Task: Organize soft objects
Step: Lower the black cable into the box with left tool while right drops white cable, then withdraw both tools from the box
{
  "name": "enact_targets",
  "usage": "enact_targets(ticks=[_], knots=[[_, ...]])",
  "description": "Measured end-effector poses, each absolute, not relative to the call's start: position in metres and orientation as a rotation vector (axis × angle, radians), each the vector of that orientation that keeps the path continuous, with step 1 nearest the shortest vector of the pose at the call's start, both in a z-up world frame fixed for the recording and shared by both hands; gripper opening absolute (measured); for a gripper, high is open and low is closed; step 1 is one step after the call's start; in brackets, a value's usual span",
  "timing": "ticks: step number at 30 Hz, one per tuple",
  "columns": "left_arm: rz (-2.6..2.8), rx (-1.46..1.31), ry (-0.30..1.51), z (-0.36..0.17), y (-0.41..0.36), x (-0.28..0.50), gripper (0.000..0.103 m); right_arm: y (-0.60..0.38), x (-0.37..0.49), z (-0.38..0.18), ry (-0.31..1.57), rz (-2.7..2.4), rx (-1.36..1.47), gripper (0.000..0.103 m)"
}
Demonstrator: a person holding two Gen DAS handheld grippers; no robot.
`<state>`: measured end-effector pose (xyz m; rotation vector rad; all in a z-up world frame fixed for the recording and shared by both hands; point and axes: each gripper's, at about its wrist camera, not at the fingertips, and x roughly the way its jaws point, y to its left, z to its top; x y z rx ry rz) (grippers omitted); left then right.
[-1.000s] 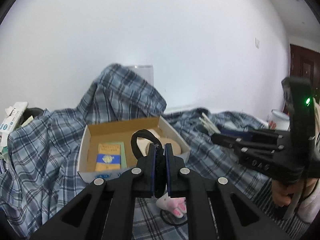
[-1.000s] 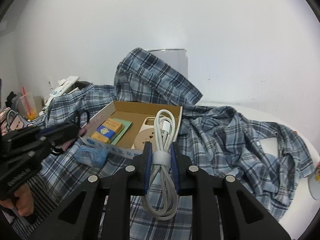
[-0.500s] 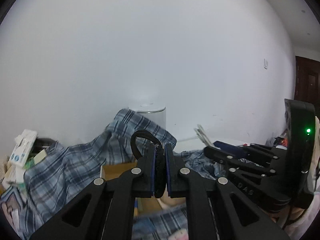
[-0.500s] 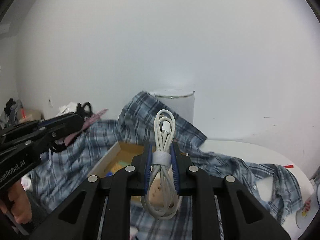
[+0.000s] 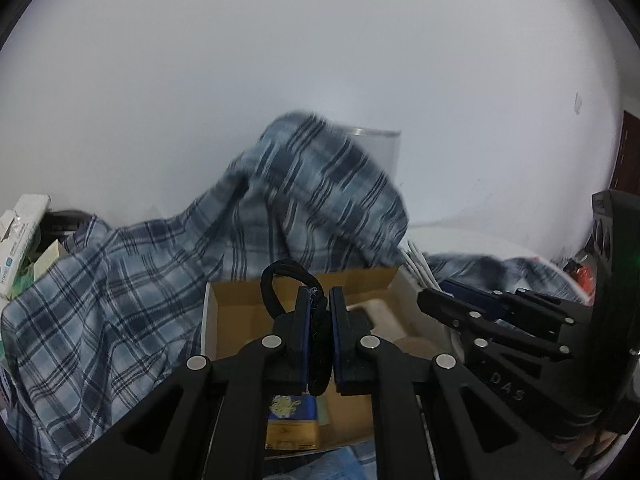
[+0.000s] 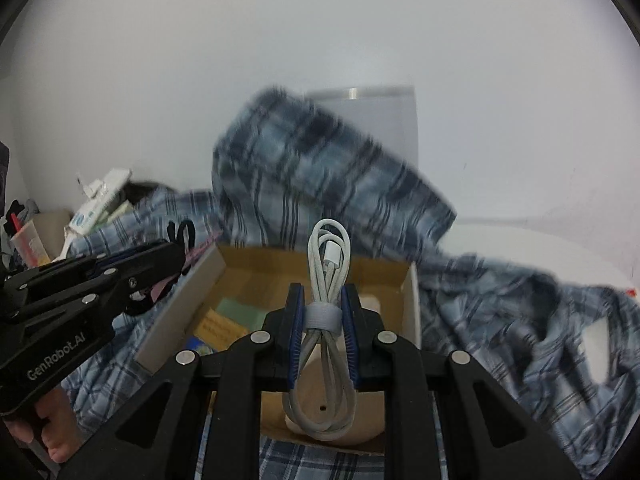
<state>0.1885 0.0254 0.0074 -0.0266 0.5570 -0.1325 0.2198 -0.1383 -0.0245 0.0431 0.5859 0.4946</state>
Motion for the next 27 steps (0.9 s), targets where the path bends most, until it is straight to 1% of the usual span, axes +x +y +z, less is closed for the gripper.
enact_targets(ticks=[5,10,11,12,13,14,15,16,27], knots=[[-0.137,-0.019,0.620,-0.014,0.025,0.200,0.009,-0.131,0.226,-0.049,0.634,0.513,0.016,0.018],[-0.123,-0.006,0.642,-0.022,0.022,0.204,0.009,-0.125,0.232,-0.066,0.676,0.527,-0.002,0.018],[-0.118,-0.011,0.644,-0.023,0.022,0.205,0.013,-0.125,0.233,-0.067,0.678,0.530,-0.003,0.018],[-0.103,-0.013,0.647,-0.023,0.023,0.206,0.018,-0.124,0.233,-0.068,0.682,0.532,-0.008,0.021],[-0.090,-0.014,0.648,-0.023,0.024,0.206,0.039,-0.123,0.233,-0.068,0.686,0.530,-0.015,0.034],[-0.076,-0.015,0.644,-0.022,0.025,0.206,0.069,-0.123,0.234,-0.068,0.684,0.521,-0.020,0.048],[-0.065,-0.017,0.624,-0.021,0.026,0.204,0.078,-0.125,0.233,-0.067,0.668,0.508,-0.017,0.078],[-0.053,-0.018,0.598,-0.018,0.028,0.201,0.081,-0.129,0.231,-0.064,0.637,0.496,-0.001,0.085],[-0.019,-0.030,0.448,0.037,0.032,0.168,0.081,-0.151,0.214,-0.019,0.562,0.478,0.014,0.085]])
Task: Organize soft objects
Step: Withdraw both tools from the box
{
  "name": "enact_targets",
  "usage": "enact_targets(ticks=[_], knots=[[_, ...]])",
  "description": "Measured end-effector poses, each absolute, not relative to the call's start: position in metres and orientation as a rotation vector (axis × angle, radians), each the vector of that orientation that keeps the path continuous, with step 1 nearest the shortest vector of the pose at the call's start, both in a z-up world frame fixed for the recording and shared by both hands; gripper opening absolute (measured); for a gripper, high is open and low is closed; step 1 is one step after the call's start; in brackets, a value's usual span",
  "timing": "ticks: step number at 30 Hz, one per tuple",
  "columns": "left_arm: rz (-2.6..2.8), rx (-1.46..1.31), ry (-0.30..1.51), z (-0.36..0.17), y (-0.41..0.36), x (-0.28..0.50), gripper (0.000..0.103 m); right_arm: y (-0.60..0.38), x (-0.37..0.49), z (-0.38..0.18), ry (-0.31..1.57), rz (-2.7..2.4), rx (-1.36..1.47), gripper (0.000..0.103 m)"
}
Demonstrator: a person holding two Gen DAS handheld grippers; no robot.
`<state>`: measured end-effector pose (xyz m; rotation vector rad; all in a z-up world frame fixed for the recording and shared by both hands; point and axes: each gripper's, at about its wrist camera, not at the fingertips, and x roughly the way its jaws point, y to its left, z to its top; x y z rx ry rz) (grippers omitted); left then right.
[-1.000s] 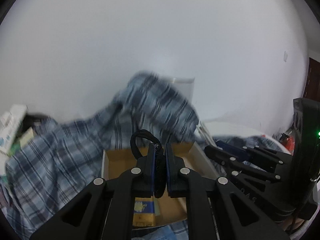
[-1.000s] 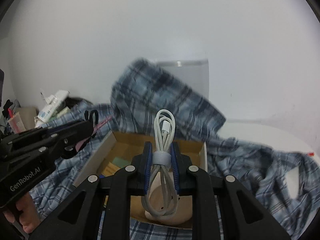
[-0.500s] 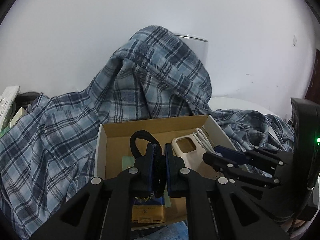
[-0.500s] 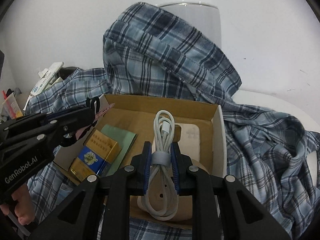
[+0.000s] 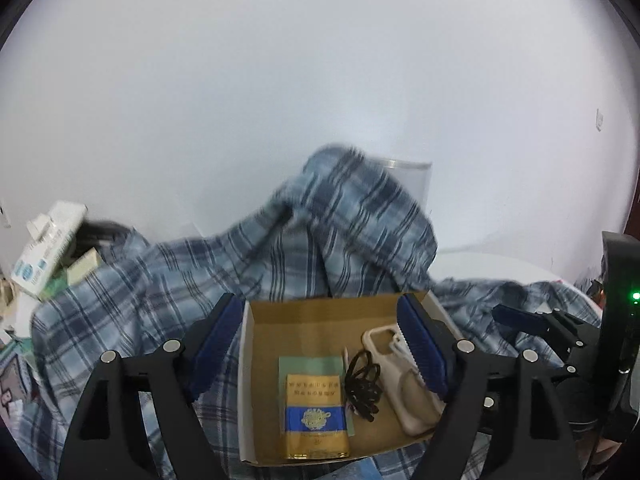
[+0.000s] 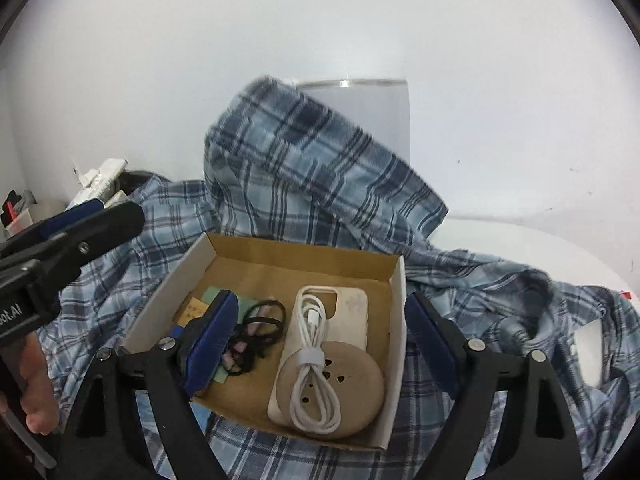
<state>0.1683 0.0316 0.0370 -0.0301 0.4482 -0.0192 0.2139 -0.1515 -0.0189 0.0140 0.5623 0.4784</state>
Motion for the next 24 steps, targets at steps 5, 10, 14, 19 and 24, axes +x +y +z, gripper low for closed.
enact_targets(ticks=[5,10,14,19,24], knots=[[-0.038,0.005,0.366,0.066,0.022,0.131,0.081,-0.167,0.186,0.010,0.491,0.487,0.020,0.085],[-0.062,0.007,0.279,0.086,0.014,0.084,0.081,-0.183,0.149,0.031,0.401,0.481,0.037,0.085],[-0.072,0.023,0.243,0.085,0.010,0.046,0.082,-0.187,0.123,0.034,0.376,0.499,0.031,0.085],[-0.088,0.029,0.239,0.065,0.008,0.020,0.088,-0.192,0.096,0.022,0.337,0.507,0.021,0.085],[-0.085,0.037,0.242,0.038,0.010,0.017,0.092,-0.199,0.081,0.002,0.264,0.519,0.051,0.085]])
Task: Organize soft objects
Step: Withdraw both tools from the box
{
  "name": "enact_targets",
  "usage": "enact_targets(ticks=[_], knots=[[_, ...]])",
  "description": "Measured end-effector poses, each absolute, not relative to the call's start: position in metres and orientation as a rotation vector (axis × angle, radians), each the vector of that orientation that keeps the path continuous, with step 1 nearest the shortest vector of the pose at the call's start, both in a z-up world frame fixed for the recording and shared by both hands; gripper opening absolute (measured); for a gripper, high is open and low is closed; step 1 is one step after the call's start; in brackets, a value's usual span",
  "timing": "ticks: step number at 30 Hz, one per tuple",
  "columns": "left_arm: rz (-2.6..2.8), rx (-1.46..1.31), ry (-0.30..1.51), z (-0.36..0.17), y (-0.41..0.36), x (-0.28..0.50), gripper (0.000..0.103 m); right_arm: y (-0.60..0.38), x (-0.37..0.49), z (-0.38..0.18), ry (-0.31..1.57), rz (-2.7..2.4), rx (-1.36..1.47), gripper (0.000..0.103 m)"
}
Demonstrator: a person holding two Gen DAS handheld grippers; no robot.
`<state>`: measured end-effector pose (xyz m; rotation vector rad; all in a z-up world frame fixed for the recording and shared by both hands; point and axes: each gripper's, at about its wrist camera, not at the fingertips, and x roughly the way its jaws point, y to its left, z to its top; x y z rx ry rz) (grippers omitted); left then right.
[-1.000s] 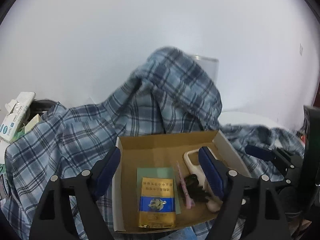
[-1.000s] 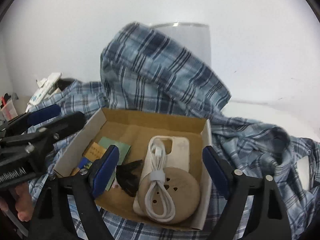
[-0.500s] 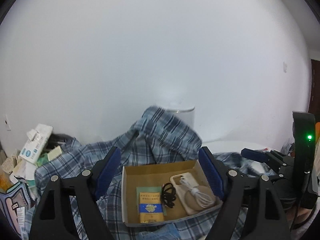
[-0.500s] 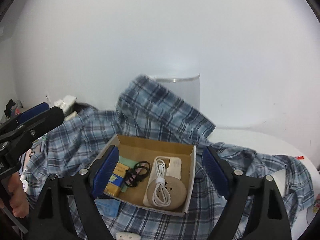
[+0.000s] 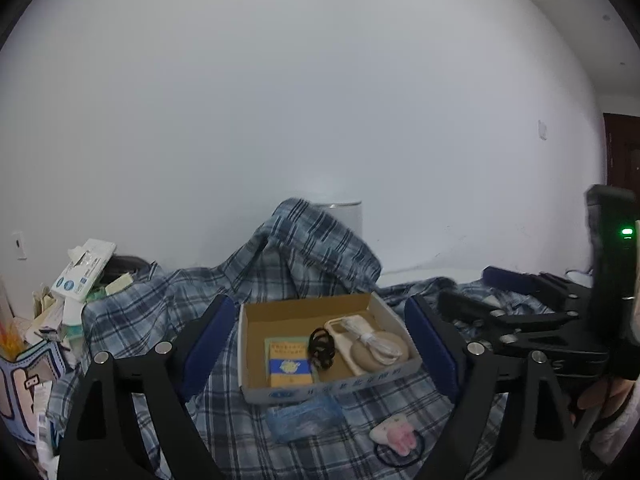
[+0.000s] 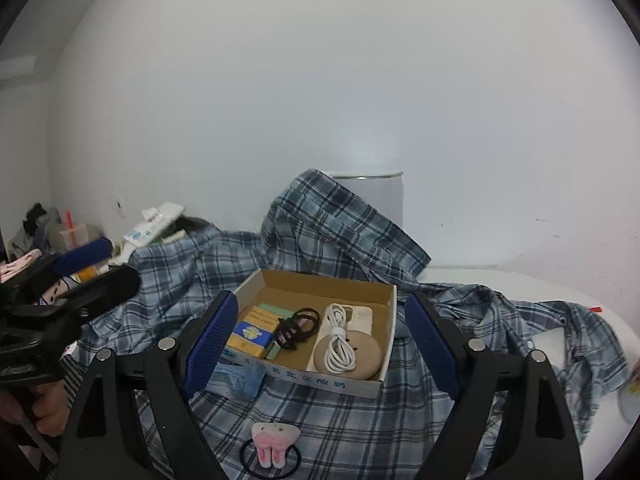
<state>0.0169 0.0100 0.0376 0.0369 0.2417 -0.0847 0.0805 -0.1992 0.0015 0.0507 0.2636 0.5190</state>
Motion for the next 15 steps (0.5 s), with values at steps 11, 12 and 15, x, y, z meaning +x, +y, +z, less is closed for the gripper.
enact_targets(ticks=[11,12,15], knots=[[-0.033,-0.024,0.253,-0.002,0.029,0.029,0.103,-0.196,0.091,-0.033,0.307,0.501,0.014,0.092],[-0.026,-0.019,0.250,-0.003,0.028,0.028,0.103,-0.194,0.091,-0.035,0.310,0.504,0.004,0.093],[-0.023,-0.015,0.239,-0.004,0.027,0.025,0.103,-0.188,0.088,-0.039,0.310,0.515,-0.030,0.094]])
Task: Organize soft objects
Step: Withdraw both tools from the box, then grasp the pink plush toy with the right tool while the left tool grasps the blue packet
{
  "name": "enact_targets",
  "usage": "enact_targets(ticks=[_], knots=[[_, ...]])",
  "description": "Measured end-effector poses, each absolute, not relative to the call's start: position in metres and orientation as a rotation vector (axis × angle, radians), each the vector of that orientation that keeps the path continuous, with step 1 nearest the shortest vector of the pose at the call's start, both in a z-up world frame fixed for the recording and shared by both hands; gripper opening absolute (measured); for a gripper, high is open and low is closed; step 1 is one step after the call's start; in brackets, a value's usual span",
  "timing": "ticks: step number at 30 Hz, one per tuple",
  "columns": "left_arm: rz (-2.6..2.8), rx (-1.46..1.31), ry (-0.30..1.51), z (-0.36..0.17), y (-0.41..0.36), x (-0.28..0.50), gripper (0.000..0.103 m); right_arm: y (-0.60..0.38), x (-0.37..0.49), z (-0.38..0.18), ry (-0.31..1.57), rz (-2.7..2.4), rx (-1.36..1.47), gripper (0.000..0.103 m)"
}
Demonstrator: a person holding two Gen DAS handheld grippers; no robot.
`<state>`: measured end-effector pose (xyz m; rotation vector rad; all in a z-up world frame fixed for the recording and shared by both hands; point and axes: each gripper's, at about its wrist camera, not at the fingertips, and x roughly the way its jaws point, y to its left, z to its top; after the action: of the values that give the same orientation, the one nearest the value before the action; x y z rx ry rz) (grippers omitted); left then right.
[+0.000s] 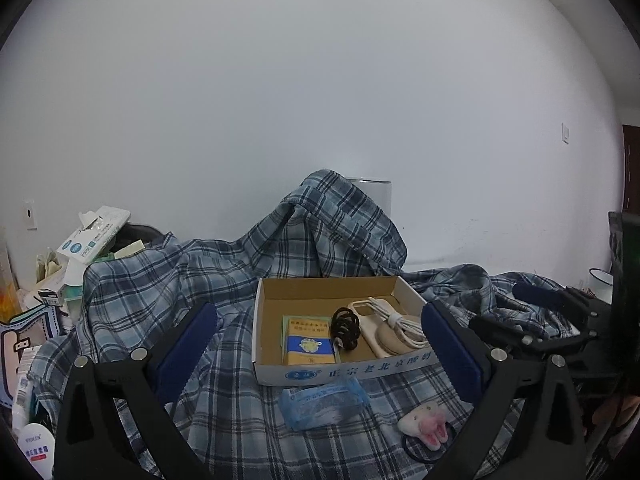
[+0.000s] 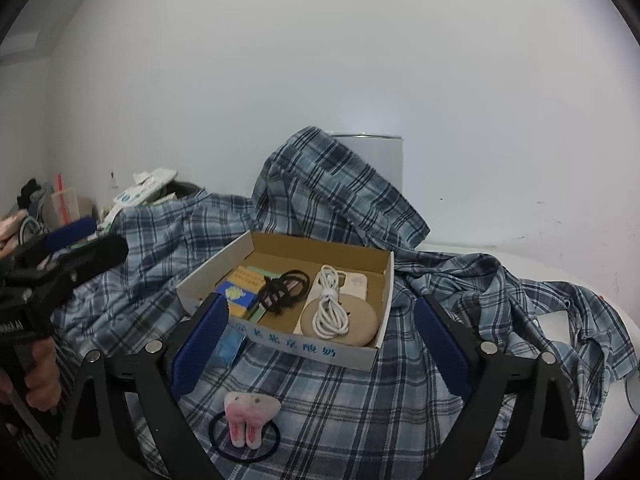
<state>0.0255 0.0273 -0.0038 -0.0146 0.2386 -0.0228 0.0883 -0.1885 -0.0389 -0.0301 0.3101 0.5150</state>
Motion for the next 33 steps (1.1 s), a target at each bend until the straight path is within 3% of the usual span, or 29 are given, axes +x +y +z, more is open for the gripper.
enact_targets(ticks=[10,16,27,33], knots=[[-0.012,-0.034,0.231,-0.002,0.032,0.024,0.103,-0.183,0.086,-0.040,0.313,0.533,-0.063,0.097],[0.015,-0.039,0.231,-0.001,0.036,0.022,0.103,-0.177,0.095,-0.044,0.426,0.596,-0.060,0.097],[0.024,-0.056,0.256,-0.003,0.039,0.028,0.103,-0.143,0.110,-0.085,0.684,0.693,-0.193,0.057],[0.022,-0.051,0.262,-0.004,0.037,0.028,0.103,-0.137,0.112,-0.098,0.760,0.738,-0.216,0.055]])
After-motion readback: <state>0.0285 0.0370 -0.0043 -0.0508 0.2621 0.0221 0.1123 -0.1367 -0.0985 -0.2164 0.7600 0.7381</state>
